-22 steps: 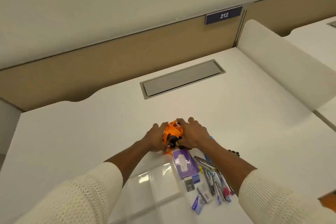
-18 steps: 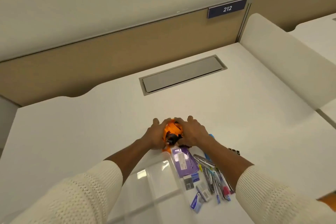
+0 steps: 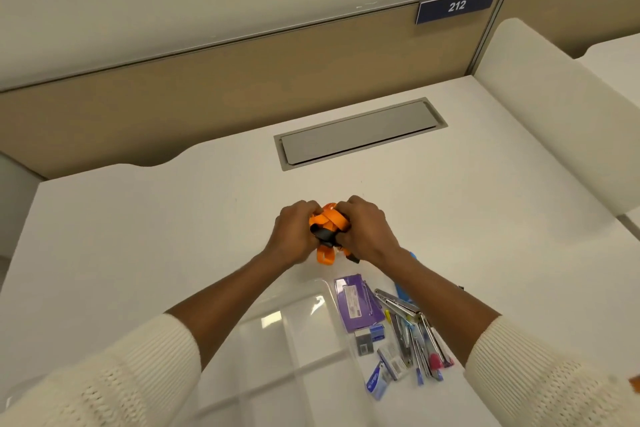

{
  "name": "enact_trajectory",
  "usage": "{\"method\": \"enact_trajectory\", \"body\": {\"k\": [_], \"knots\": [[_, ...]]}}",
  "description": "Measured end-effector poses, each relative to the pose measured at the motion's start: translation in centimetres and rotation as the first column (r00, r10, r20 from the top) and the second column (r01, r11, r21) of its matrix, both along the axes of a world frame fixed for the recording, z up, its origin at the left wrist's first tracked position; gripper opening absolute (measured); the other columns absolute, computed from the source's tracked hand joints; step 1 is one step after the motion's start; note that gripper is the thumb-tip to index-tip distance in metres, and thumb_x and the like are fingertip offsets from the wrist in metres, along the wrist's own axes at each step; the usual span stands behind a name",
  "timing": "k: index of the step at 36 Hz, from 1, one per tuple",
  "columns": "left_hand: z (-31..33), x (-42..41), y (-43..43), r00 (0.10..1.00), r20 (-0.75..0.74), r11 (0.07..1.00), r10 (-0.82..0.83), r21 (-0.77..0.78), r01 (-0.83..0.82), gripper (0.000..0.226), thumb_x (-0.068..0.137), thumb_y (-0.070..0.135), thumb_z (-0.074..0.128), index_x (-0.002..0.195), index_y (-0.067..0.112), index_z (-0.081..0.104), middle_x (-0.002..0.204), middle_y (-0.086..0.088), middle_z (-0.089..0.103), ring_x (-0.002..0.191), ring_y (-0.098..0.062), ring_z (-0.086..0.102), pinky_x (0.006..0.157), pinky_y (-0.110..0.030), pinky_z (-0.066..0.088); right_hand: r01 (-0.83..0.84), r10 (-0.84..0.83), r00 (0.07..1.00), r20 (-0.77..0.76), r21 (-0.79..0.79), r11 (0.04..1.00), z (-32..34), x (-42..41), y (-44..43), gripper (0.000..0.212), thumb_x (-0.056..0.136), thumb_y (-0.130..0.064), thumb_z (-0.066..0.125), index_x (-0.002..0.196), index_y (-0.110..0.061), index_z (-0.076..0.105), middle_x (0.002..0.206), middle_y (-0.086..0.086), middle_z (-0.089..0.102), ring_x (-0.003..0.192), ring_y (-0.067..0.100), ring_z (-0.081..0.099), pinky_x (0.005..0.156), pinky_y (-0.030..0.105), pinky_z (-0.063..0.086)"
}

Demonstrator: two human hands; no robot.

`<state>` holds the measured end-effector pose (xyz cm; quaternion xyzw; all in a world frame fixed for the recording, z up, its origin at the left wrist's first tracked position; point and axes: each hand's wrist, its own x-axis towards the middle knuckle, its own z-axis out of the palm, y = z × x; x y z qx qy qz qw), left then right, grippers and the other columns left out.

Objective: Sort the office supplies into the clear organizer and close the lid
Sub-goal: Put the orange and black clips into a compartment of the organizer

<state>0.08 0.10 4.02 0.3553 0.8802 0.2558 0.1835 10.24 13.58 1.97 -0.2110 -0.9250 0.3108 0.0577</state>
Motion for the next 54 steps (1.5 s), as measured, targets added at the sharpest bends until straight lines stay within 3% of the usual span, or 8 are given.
{"method": "enact_trajectory", "body": {"k": [15,20,31,35,39,42,49,54], "knots": [[7.2,6.8,-10.9,0.980,-0.174,0.987,0.096,-0.108,-0.116,0.033,0.084,0.019,0.085,0.114,0.021,0.070,0.102,0.000,0.066,0.087,-0.020,0.062,0.078,-0.029,0.052,0.026,-0.061,0.991,-0.119,-0.279,0.960,5.2,5.6,-10.3,0.034,0.075,-0.019,0.084,0.107,-0.024,0.073,0.093,-0.003,0.072,0.082,0.017,0.066,0.079,0.037,0.057],[3.9,9.1,-12.2,0.988,-0.115,0.978,0.104,-0.167,-0.122,0.025,0.088,0.010,0.071,0.110,0.021,0.067,0.100,0.002,0.058,0.085,-0.019,0.058,0.075,-0.031,0.053,0.055,-0.069,0.997,-0.028,-0.351,0.935,2.6,7.3,-12.5,0.036,0.077,-0.011,0.082,0.109,-0.019,0.071,0.098,-0.002,0.075,0.084,0.012,0.065,0.075,0.020,0.053],[-2.5,11.9,-12.2,0.999,-0.043,0.985,-0.008,-0.173,0.001,0.015,0.105,0.019,0.053,0.118,0.024,0.059,0.100,0.007,0.055,0.082,-0.008,0.055,0.056,-0.013,0.036,-0.199,0.226,0.930,0.289,-0.119,0.973,1.5,8.5,-12.3,0.051,0.088,-0.011,0.069,0.136,-0.013,0.052,0.129,0.012,0.060,0.112,0.030,0.061,0.090,0.037,0.051],[-2.7,11.3,-12.4,0.976,-0.132,0.966,-0.171,-0.218,0.140,0.031,0.108,0.038,0.037,0.097,0.022,0.061,0.096,-0.003,0.070,0.084,-0.021,0.069,0.071,-0.041,0.060,-0.320,0.323,0.875,0.359,-0.069,0.945,2.9,8.4,-11.8,0.063,0.089,-0.017,0.071,0.144,-0.016,0.042,0.135,0.010,0.056,0.114,0.030,0.061,0.089,0.037,0.052],[-2.0,11.5,-11.8,0.988,-0.032,0.950,-0.152,-0.280,0.137,0.019,0.100,0.023,0.059,0.115,0.013,0.061,0.116,-0.009,0.065,0.103,-0.028,0.069,0.076,-0.036,0.057,-0.371,0.339,0.865,0.369,0.016,0.929,3.2,9.1,-12.1,0.069,0.088,-0.014,0.072,0.148,-0.017,0.039,0.141,0.010,0.052,0.115,0.032,0.063,0.093,0.043,0.055],[-1.9,11.2,-11.8,0.988,0.018,0.947,-0.155,-0.281,0.154,0.051,0.087,0.018,0.078,0.133,0.018,0.054,0.126,-0.004,0.051,0.110,-0.025,0.062,0.079,-0.029,0.052,-0.321,0.278,0.905,0.321,0.088,0.943,2.5,10.0,-12.5,0.072,0.088,-0.012,0.073,0.150,-0.019,0.037,0.144,0.008,0.049,0.114,0.032,0.064,0.090,0.039,0.056],[-1.7,10.6,-13.0,0.998,0.028,0.985,-0.049,-0.167,0.053,0.046,0.086,0.012,0.077,0.128,0.017,0.059,0.133,0.001,0.050,0.105,-0.028,0.067,0.089,-0.043,0.058,-0.243,0.203,0.961,0.189,0.220,0.945,0.2,11.2,-13.0,0.041,0.076,-0.010,0.083,0.110,-0.013,0.061,0.107,0.008,0.059,0.065,0.019,0.052,0.052,0.024,0.035],[-2.8,10.9,-13.8,0.985,-0.101,0.988,-0.138,-0.083,0.130,0.023,0.092,0.012,0.067,0.107,0.024,0.078,0.106,0.005,0.071,0.092,-0.015,0.062,0.075,-0.018,0.048,-0.317,0.276,0.942,0.189,0.247,0.916,-1.4,10.7,-13.1,0.036,0.076,-0.005,0.083,0.109,-0.009,0.070,0.119,0.012,0.067,0.092,0.028,0.064,0.063,0.035,0.052]]}}
